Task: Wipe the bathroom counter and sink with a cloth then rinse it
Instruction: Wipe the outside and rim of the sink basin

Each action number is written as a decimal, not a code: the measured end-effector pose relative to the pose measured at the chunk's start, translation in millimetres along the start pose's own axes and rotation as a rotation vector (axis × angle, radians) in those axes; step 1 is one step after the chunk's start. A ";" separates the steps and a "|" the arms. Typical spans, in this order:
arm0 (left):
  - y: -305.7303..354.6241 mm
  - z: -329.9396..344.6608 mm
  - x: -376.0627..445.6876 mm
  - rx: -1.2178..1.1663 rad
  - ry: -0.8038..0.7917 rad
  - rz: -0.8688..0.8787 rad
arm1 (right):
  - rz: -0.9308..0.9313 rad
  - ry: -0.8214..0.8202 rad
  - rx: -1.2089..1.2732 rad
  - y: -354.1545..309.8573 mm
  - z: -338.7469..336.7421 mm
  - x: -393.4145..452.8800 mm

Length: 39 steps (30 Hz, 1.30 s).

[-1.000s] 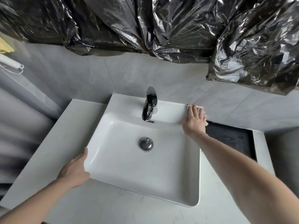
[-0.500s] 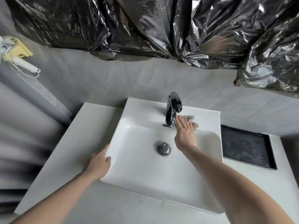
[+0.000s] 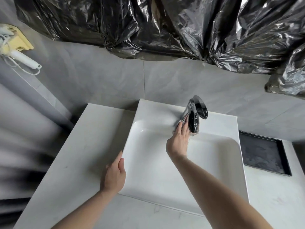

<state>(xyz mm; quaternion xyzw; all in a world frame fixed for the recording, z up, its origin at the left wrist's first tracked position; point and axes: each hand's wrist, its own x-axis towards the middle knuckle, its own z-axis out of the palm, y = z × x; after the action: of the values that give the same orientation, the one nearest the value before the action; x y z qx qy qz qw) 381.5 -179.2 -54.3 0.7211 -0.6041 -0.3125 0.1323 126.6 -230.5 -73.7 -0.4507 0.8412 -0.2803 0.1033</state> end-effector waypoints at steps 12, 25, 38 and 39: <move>-5.2 3.3 6.5 0.046 0.055 0.042 | -0.107 -0.194 -0.179 -60.7 40.2 42.2; -8.8 3.8 9.3 0.076 0.097 0.068 | -0.409 -0.375 -0.187 -65.4 40.7 61.7; -11.7 6.2 12.1 0.052 0.077 0.075 | -0.363 -0.253 -0.084 -87.6 63.5 36.4; -11.6 6.4 12.5 0.054 0.074 0.071 | -0.419 -0.294 -0.072 -98.4 70.6 25.8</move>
<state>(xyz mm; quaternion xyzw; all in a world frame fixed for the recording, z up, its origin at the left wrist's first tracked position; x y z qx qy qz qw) 387.7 -187.3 -69.4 0.7135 -0.6323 -0.2640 0.1461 210.9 -321.3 -74.1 -0.6545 0.7148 -0.1968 0.1482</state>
